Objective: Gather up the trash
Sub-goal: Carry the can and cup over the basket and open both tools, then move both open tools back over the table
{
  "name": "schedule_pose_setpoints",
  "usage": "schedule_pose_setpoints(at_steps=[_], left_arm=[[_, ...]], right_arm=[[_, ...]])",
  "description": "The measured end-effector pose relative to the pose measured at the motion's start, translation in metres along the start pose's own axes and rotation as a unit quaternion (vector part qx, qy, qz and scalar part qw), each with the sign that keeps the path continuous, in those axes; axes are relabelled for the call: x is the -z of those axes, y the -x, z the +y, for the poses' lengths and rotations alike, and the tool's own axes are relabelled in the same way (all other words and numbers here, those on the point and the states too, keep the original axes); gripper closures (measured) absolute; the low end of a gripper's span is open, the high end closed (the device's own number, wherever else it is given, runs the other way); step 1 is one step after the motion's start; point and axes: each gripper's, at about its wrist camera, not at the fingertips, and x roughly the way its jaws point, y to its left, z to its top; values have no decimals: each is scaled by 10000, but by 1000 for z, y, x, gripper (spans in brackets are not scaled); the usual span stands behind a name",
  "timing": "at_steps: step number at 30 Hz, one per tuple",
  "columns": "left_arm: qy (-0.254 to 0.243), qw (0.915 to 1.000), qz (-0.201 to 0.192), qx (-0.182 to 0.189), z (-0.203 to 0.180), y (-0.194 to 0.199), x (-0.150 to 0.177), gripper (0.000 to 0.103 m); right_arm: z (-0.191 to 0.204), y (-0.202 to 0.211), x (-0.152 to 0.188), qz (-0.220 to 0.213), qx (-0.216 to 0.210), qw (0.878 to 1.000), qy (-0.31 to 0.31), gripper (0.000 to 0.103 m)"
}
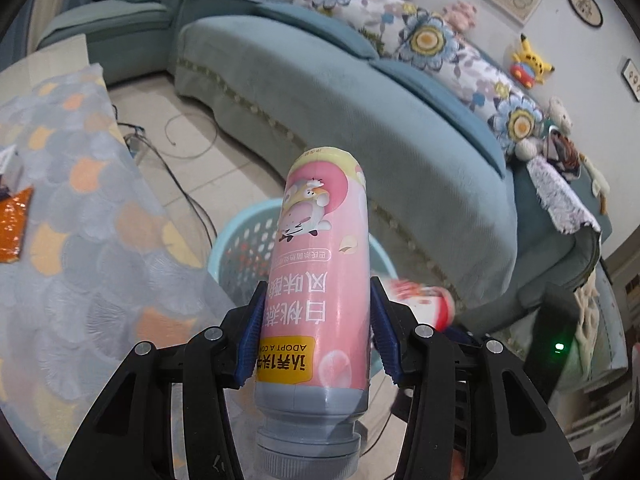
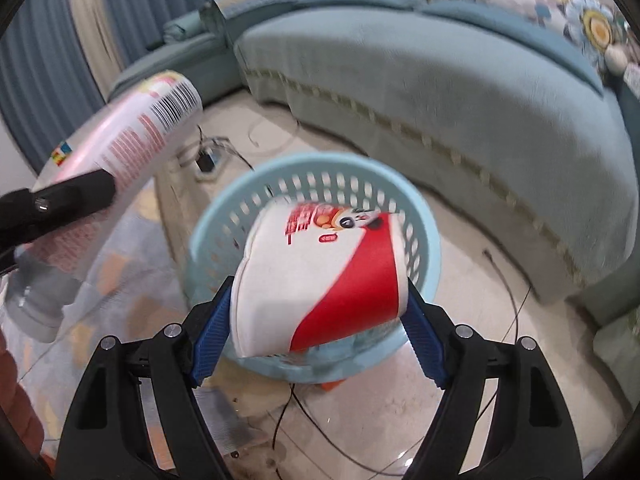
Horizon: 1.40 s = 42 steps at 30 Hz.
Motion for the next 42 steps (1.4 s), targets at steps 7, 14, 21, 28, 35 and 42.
schedule_pose_setpoints(at_steps=[7,14,21,28,35,42], left_arm=[[28,9999,146,22,7,-20,-2,56],[99,9999,-23,84,10,-15,-2,33],[284,9994,-106,147,22,-3,-1,33],[181,9993,-329,-27,24,15,0,33],[328,9943,-988,-217,38,73,-6,33],[640,9834,-1533,-734,76,149,-7,32]], right_arm=[[-14,-17,10,157,52,9996,-227,28],[-28,0,12,7,28,9989,-467,28],[-21,18,8,-169,-14,9991,-382,28],[5,30,4,-337,-126,9993,-116,28],[42,53,-11,-547,-307,9979,167,28],[104,73,-28,-764,-636,9932,604,28]])
